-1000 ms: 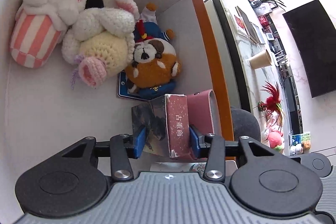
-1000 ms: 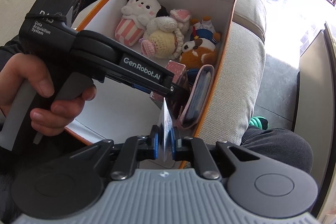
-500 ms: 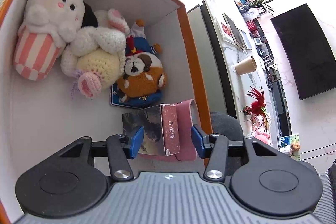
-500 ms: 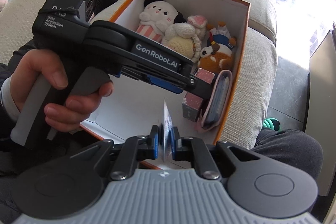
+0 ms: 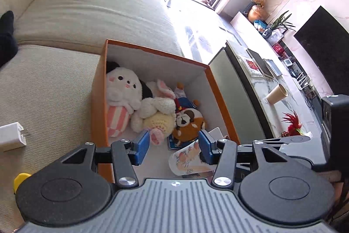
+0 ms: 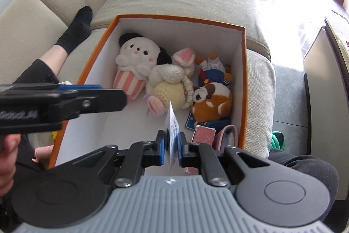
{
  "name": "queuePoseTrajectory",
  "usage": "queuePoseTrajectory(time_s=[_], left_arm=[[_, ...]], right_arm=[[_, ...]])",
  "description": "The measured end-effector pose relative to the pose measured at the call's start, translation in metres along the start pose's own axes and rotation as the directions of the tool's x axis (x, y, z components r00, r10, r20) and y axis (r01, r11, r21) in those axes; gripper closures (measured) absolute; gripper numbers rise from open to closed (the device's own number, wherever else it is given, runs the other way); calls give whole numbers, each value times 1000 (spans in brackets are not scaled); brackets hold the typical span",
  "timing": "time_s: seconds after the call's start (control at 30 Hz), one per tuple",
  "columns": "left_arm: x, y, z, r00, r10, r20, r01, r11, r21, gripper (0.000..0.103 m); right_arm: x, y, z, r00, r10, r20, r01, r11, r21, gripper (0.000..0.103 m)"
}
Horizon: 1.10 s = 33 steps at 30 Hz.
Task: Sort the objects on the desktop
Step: 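Lower the card box and lotion tube into the orange box and open both tools, then withdraw both tools from the box back toward the sofa items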
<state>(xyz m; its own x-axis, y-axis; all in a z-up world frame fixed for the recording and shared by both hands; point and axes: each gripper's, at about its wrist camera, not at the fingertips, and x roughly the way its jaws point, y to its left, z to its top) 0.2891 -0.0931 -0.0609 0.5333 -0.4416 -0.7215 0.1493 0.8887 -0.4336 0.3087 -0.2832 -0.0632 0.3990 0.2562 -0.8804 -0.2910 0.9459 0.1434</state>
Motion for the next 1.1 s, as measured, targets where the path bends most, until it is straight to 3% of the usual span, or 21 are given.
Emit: queuePoseTrajectory(time_s=[0.4,0.67,0.8,0.93,1.1], left_arm=[[-32,40,-11,996,56,65,-52,997,-65,46],[-48,60,-19,991,94,91,-85,992,-92,46],[-56,64,-23,987,110,116,-101,991,-88,46],[-67,65,-26,980,120,157,-109,991,-77,46],[-78,65,-31,968,139,209,-131,990,-56,46]], right_arm=[[31,13,10,990,-138,-38,137,990,-23,90],[29,18,10,985,-167,-43,164,985,-55,88],[25,23,10,986,-165,-31,163,984,-67,77],[14,30,8,986,-164,15,165,981,-99,59],[0,38,6,973,-216,76,225,962,-156,50]])
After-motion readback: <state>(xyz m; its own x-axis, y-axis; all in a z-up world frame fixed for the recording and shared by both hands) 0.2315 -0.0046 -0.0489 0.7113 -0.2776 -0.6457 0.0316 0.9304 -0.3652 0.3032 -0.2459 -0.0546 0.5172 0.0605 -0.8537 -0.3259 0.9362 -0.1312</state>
